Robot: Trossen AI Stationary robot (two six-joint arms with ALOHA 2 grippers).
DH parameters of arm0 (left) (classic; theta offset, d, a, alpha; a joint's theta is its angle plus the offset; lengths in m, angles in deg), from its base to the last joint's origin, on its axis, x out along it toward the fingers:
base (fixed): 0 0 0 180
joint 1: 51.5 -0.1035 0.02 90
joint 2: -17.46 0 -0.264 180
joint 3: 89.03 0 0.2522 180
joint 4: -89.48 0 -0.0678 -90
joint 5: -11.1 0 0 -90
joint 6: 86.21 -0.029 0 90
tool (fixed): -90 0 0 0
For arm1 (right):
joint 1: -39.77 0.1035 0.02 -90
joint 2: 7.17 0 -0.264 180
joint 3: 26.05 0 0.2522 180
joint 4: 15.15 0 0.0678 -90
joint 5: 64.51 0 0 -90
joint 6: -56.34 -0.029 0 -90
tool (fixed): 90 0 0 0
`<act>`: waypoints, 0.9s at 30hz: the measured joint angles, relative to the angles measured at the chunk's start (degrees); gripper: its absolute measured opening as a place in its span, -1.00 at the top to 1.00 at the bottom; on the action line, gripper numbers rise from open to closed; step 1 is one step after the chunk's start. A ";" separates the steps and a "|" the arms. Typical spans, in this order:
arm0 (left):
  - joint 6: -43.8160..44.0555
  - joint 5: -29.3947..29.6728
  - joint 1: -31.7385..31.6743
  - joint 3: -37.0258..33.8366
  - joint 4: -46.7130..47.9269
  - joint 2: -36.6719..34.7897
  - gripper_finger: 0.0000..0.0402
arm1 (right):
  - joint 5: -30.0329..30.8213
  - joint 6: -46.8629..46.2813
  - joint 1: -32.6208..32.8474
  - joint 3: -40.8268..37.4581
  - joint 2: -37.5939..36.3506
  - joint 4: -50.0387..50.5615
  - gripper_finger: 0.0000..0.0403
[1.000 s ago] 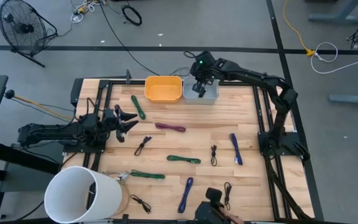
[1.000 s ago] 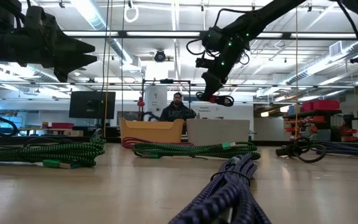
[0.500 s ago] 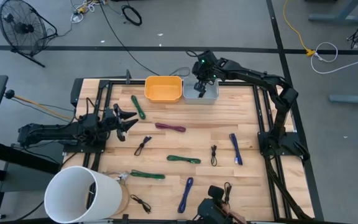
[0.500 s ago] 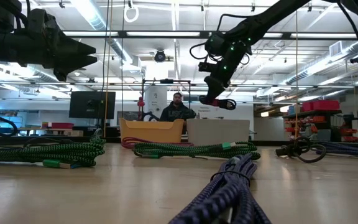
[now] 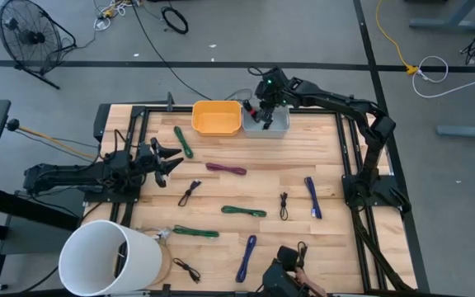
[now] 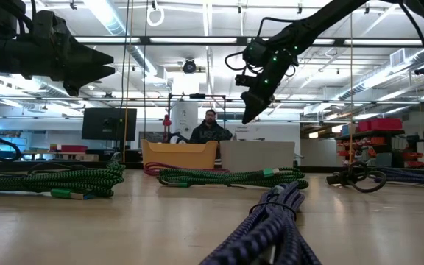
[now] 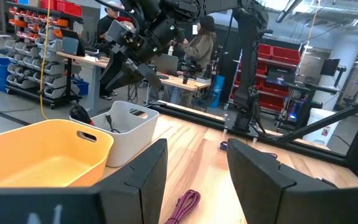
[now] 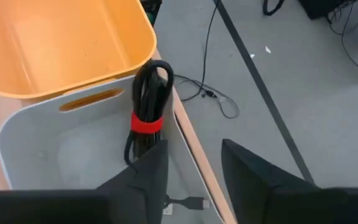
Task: Pick & Place USB Port
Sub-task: Put the black charger cable into the gray bin
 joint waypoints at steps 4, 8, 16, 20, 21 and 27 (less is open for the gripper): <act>-0.02 0.00 -0.01 0.02 0.00 0.00 0.13 | 0.03 -0.59 0.02 0.00 0.00 0.51 0.21; -0.09 0.00 -0.02 0.02 0.00 0.02 0.13 | -0.02 -2.65 0.02 0.00 -0.02 2.76 0.21; -0.13 0.48 -0.02 0.02 0.02 0.00 0.13 | -0.51 -3.80 3.33 0.00 -3.13 23.28 0.21; -0.11 0.66 -0.02 0.01 0.00 0.01 0.13 | -1.82 -9.50 6.36 0.00 -5.52 33.99 0.21; -0.11 0.67 0.00 0.02 0.00 0.00 0.13 | -3.10 -11.04 7.18 0.00 -6.03 36.09 0.21; 0.09 0.66 0.00 0.00 0.00 0.02 0.13 | -13.92 -21.36 14.03 -0.07 -8.21 42.77 0.21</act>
